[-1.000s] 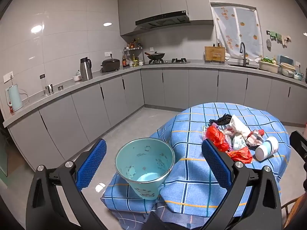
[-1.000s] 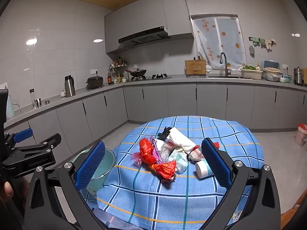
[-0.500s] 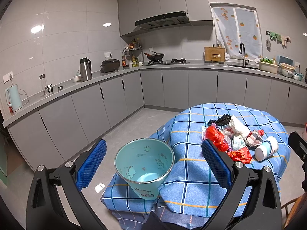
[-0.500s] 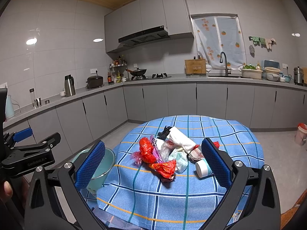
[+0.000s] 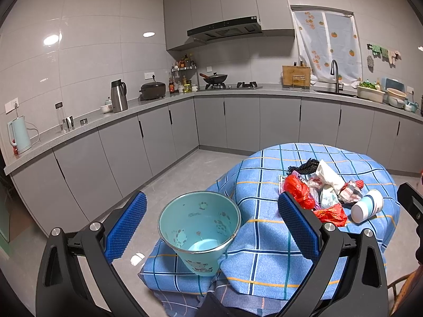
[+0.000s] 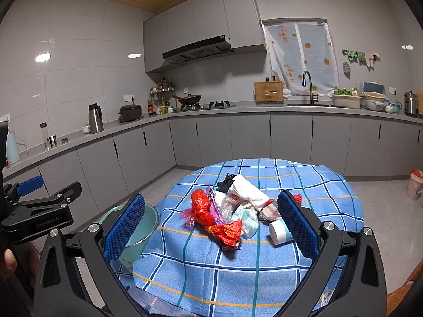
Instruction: Collect trash
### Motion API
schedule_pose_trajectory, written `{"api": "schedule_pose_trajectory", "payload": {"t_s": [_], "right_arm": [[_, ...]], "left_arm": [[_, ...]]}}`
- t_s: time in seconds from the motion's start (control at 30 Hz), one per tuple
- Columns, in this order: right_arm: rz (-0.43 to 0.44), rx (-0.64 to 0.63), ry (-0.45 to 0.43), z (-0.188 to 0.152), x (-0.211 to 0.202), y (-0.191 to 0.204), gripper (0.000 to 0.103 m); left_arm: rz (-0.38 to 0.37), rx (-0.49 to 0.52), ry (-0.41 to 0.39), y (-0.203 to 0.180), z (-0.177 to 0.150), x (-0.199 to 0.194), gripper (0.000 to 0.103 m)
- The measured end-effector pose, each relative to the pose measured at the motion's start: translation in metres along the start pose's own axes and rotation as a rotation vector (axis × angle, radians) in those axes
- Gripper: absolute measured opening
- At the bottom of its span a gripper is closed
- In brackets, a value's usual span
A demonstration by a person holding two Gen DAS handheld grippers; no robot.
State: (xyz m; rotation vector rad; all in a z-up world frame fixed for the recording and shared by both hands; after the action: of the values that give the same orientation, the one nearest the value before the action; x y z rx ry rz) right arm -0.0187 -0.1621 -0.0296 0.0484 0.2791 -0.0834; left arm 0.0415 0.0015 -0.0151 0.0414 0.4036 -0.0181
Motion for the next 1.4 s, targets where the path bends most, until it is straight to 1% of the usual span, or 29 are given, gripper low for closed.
{"api": "schedule_pose_trajectory", "payload": {"t_s": [1.4], "right_arm": [[0.007,-0.004,0.002,-0.0002,-0.0006,0.0029,0.099]], "left_arm": [[0.002,-0.005,-0.009,0.0021,0.0009,-0.0017,0.098]]}}
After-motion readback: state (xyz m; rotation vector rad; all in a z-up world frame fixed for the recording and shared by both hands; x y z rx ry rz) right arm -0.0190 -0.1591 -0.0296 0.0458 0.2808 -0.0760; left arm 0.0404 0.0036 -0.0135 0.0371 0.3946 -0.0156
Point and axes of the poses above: each gripper's, at about its wrist camera, not at the fingertips, and x roughly the way its jaws point, y to its left, z to its top, the point moved 5 cm from there along x, roughly the way its jaws point, and after that the axes turned 4 degrees about -x, right-handed, at the moved point
